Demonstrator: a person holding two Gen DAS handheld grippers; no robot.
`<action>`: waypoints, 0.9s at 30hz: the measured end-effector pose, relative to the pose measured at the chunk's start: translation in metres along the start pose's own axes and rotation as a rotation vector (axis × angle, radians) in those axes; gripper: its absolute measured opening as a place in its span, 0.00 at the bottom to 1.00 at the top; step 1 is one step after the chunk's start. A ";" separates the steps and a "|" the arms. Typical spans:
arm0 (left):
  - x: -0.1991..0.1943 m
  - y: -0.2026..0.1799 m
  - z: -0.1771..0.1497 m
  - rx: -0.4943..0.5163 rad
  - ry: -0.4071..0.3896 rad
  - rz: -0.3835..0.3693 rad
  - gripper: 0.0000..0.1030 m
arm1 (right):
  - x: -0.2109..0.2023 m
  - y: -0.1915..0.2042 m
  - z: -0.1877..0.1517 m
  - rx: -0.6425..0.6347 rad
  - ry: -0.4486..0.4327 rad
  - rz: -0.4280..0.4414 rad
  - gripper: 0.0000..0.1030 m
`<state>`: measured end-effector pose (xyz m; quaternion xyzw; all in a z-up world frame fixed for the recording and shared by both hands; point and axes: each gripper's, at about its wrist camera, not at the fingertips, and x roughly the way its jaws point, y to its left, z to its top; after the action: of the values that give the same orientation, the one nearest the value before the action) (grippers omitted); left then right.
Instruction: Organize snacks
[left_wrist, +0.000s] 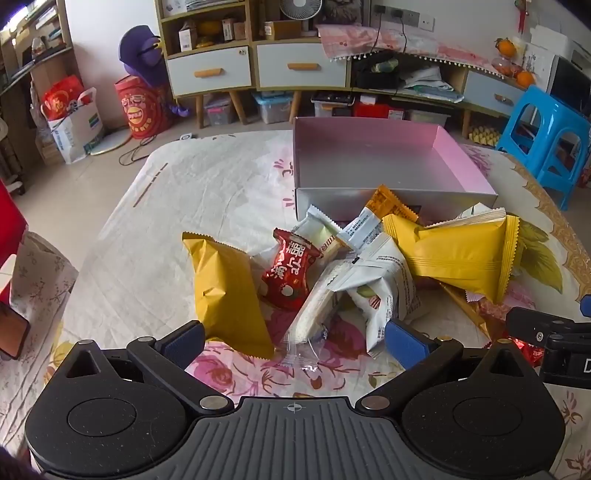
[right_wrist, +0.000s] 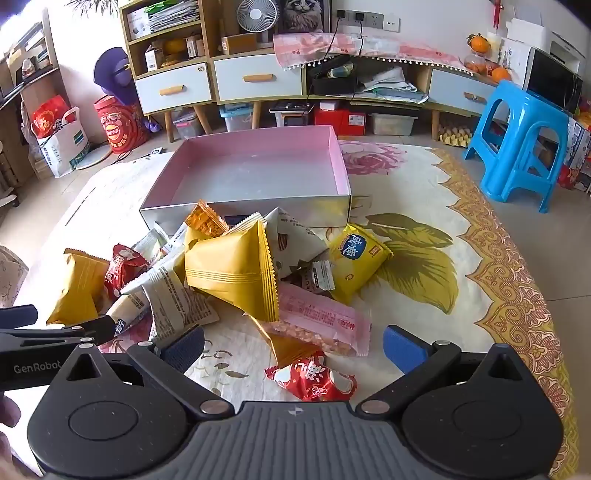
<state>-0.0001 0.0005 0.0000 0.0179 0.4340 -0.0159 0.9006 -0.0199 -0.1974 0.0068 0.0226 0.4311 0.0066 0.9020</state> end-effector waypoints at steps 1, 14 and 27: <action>0.000 0.000 0.000 -0.001 0.002 -0.001 1.00 | 0.000 0.000 0.000 0.000 -0.007 -0.001 0.92; 0.004 0.002 -0.002 -0.002 0.033 0.001 1.00 | 0.000 0.002 0.000 -0.011 -0.003 -0.017 0.92; 0.005 0.001 -0.002 0.000 0.040 0.001 1.00 | 0.000 0.001 -0.001 -0.011 -0.002 -0.018 0.92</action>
<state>0.0013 0.0016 -0.0053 0.0185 0.4520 -0.0149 0.8917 -0.0205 -0.1962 0.0064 0.0137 0.4303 0.0011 0.9026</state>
